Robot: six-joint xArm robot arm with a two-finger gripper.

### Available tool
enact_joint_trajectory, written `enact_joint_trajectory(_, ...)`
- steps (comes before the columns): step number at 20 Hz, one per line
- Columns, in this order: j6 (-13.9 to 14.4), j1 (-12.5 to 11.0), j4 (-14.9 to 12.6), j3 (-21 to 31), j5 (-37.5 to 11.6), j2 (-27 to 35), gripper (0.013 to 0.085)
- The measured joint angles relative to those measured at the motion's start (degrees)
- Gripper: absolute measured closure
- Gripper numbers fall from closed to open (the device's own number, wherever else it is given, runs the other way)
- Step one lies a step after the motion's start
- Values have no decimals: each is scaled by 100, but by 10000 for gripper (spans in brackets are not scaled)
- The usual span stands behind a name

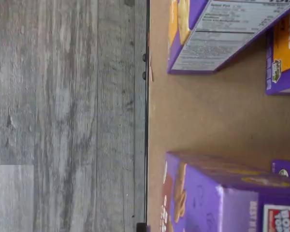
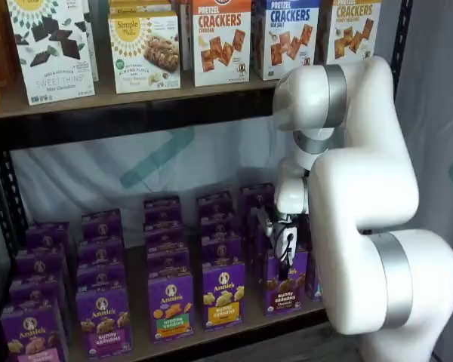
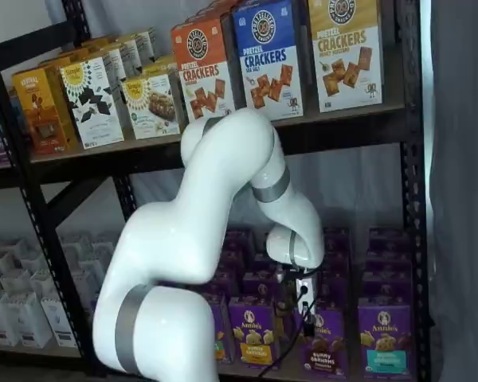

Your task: Pick up the purple box with a brown patch in the center, on the bottom shelf, the fifth box from the left

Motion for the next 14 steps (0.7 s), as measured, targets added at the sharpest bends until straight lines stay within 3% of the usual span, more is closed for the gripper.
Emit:
enact_joint_trajectory(3,24,-2,-31,10,-34,2,370)
enact_joint_trajectory(8,-70,-6,67,45,-82,-15,530)
enact_joint_trajectory(14,-181,0,188,131,-194,-60,530)
